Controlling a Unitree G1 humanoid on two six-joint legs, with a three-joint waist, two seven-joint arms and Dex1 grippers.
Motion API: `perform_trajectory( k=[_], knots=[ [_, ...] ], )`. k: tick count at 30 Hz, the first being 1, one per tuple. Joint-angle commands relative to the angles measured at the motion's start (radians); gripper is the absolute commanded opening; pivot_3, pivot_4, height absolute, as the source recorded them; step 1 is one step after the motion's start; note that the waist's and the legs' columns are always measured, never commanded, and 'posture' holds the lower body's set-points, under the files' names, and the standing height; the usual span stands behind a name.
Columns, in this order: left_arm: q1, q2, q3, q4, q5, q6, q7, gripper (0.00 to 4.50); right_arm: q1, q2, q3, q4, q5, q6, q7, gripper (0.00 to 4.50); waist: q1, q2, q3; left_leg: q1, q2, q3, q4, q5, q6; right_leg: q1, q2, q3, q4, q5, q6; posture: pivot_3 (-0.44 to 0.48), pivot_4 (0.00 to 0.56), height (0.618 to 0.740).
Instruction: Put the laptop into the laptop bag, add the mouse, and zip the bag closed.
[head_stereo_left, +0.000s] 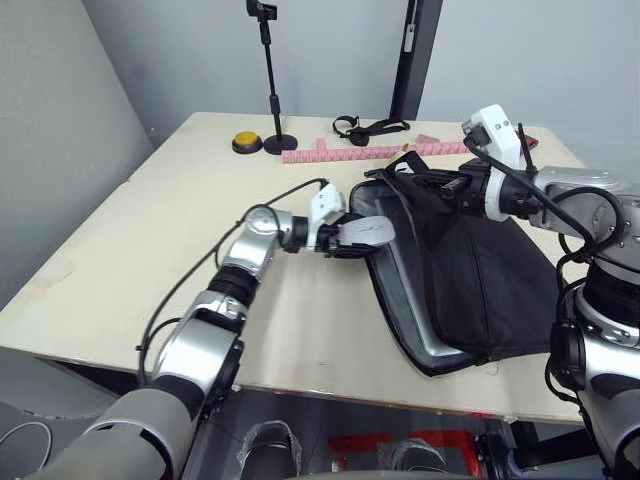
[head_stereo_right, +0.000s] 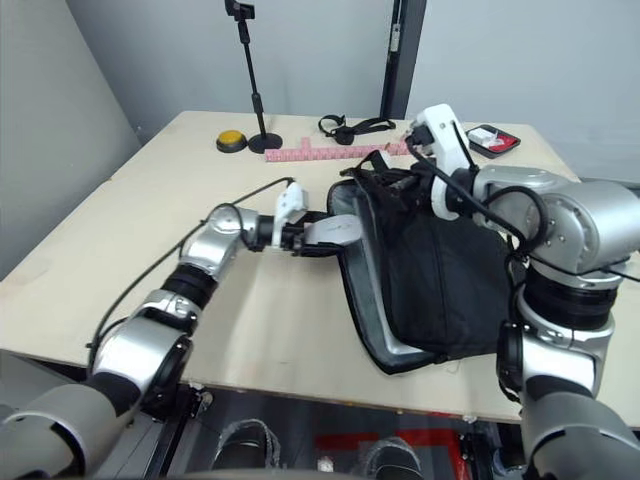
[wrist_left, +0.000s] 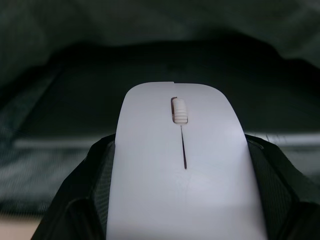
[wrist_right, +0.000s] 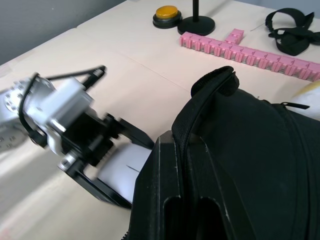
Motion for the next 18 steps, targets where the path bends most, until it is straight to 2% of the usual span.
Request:
perform_trajectory(
  k=[1,9,18],
  knots=[
    [-0.041,-0.026,0.006,0.040,0.021,-0.046,0.055,2.88,-0.014,-0.006,-0.031,-0.022,0.009,-0.012,-0.011,0.06,-0.001,0.000,0.000,0.000,0.000,0.000,0.000,0.000,0.000,0.000,0.000,0.000,0.000,0.000,0.000,0.000,0.150,0.739],
    [-0.115,-0.114,0.004,0.249,0.090,-0.131,0.177,2.88,-0.063,-0.001,-0.071,-0.019,0.045,-0.004,-0.006,0.06,0.002,0.000,0.000,0.000,0.000,0.000,0.000,0.000,0.000,0.000,0.000,0.000,0.000,0.000,0.000,0.000,0.150,0.739],
    [-0.169,-0.222,0.044,0.405,0.098,-0.215,0.248,2.88,-0.076,-0.001,-0.083,-0.040,0.084,0.006,-0.035,0.06,0.010,0.000,0.000,0.000,0.000,0.000,0.000,0.000,0.000,0.000,0.000,0.000,0.000,0.000,0.001,0.000,0.150,0.739]
  ],
)
